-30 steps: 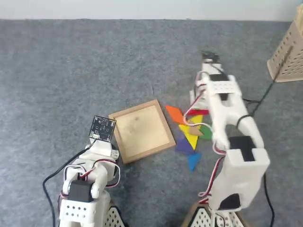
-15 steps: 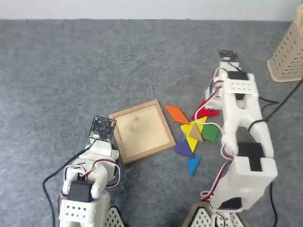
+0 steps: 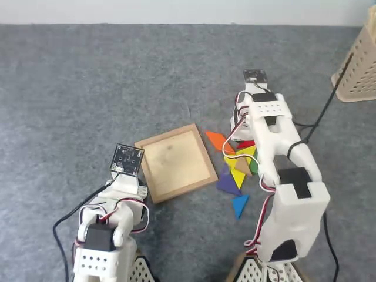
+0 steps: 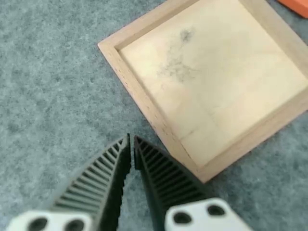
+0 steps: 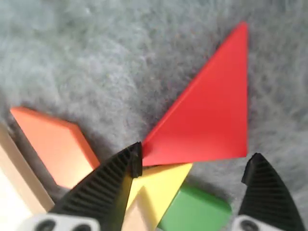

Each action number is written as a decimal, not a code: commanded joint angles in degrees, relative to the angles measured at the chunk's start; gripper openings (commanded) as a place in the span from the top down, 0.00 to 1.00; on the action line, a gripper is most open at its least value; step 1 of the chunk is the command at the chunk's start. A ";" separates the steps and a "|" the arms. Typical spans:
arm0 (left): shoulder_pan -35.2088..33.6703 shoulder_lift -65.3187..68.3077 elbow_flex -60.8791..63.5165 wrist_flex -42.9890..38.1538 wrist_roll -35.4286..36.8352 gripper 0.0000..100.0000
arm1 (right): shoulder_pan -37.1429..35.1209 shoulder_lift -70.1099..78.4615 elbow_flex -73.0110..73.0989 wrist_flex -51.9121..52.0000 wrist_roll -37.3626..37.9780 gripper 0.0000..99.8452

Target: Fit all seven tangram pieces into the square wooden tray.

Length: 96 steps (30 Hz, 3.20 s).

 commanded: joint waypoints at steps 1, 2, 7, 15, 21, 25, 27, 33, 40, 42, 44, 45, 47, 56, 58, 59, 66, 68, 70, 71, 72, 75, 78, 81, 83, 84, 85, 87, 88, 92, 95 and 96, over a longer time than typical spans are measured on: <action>0.00 -1.23 -1.10 0.35 0.35 0.99 | -0.22 0.57 -1.58 -0.84 -3.52 0.67; 0.00 -1.23 -1.10 0.35 0.35 0.99 | -0.22 0.84 -1.58 -1.01 -4.57 0.67; 0.00 -1.23 -1.10 0.35 0.35 0.99 | -0.22 0.75 -1.67 -2.59 -6.51 0.67; 0.00 -1.23 -1.10 0.35 0.35 0.99 | 0.92 0.57 -1.58 -2.42 -6.51 0.67; 0.00 -1.23 -1.10 0.35 0.35 0.99 | 4.44 0.66 -6.59 0.92 -6.51 0.76; 0.00 -1.23 -1.10 0.35 0.35 0.99 | 4.70 1.10 -7.47 1.10 -6.51 0.88; 0.00 -1.23 -1.10 0.35 0.35 0.99 | 4.70 0.92 -7.65 1.10 -6.42 0.89; 0.00 -1.23 -1.10 0.35 0.35 0.99 | 6.11 0.92 -9.49 4.62 5.80 0.78; 0.00 -1.23 -1.10 0.35 0.35 0.99 | 6.29 1.27 -17.76 8.40 9.67 0.70; 0.00 -1.23 -1.10 0.35 0.35 0.99 | 6.11 2.15 -18.99 7.96 13.45 0.70; 0.00 -1.23 -1.10 0.35 0.35 0.99 | 4.88 4.00 -20.04 8.04 16.44 0.70; 0.00 -1.23 -1.10 0.35 0.35 0.99 | 4.00 5.14 -20.31 8.04 17.67 0.70; 0.00 -1.23 -1.10 0.35 0.35 0.99 | 2.33 7.34 -20.48 7.52 19.16 0.70; 0.00 -1.23 -1.10 0.35 0.35 0.99 | 3.21 15.60 -25.49 5.49 19.08 0.70; 0.00 -1.23 -1.10 0.35 0.35 0.99 | 4.18 16.57 -26.46 4.88 19.08 0.70; 0.00 -1.23 -1.10 0.35 0.35 0.99 | 4.70 16.57 -26.55 4.44 19.08 0.70; 0.00 -1.23 -1.10 0.35 0.35 0.99 | 6.81 15.78 -27.60 4.88 25.67 0.68; 0.00 -1.23 -1.10 0.35 0.35 0.99 | 6.64 15.78 -27.60 4.70 25.76 0.63; 0.00 -1.23 -1.10 0.35 0.35 0.99 | 6.46 15.87 -27.69 4.35 26.02 0.58; 0.00 -1.23 -1.10 0.35 0.35 0.99 | 6.55 15.87 -27.87 4.26 26.11 0.56; 0.00 -1.23 -1.10 0.35 0.35 0.99 | 6.64 15.87 -27.87 3.74 26.11 0.55; 0.00 -1.23 -1.10 0.35 0.35 0.99 | 6.99 16.04 -27.87 0.57 26.11 0.52; 0.00 -1.23 -1.10 0.35 0.35 0.99 | 6.29 16.66 -27.52 -2.15 25.85 0.52; 0.00 -1.23 -1.10 0.35 0.35 0.99 | 5.49 17.80 -27.52 -1.71 25.76 0.52; 0.00 -1.23 -1.10 0.35 0.35 0.99 | 5.49 19.30 -27.52 -1.80 25.67 0.52; 0.00 -1.23 -1.10 0.35 0.35 0.99 | 5.49 20.09 -27.69 -1.80 25.67 0.52; 0.00 -1.23 -1.10 0.35 0.35 0.99 | 5.49 20.88 -27.69 -1.80 25.67 0.52; 0.00 -1.23 -1.10 0.35 0.35 0.99 | 5.49 21.67 -27.78 -1.71 25.67 0.52; 0.00 -1.23 -1.10 0.35 0.35 0.99 | 5.49 21.93 -27.87 -1.71 25.67 0.52; 0.00 -1.23 -1.10 0.35 0.35 0.99 | 5.49 22.02 -27.87 -0.31 25.85 0.52; 0.00 -1.23 -1.10 0.35 0.35 0.99 | 5.67 21.76 -27.87 0.48 25.67 0.60; 0.00 -1.23 -1.10 0.35 0.35 0.99 | 5.76 21.76 -27.87 0.48 25.67 0.64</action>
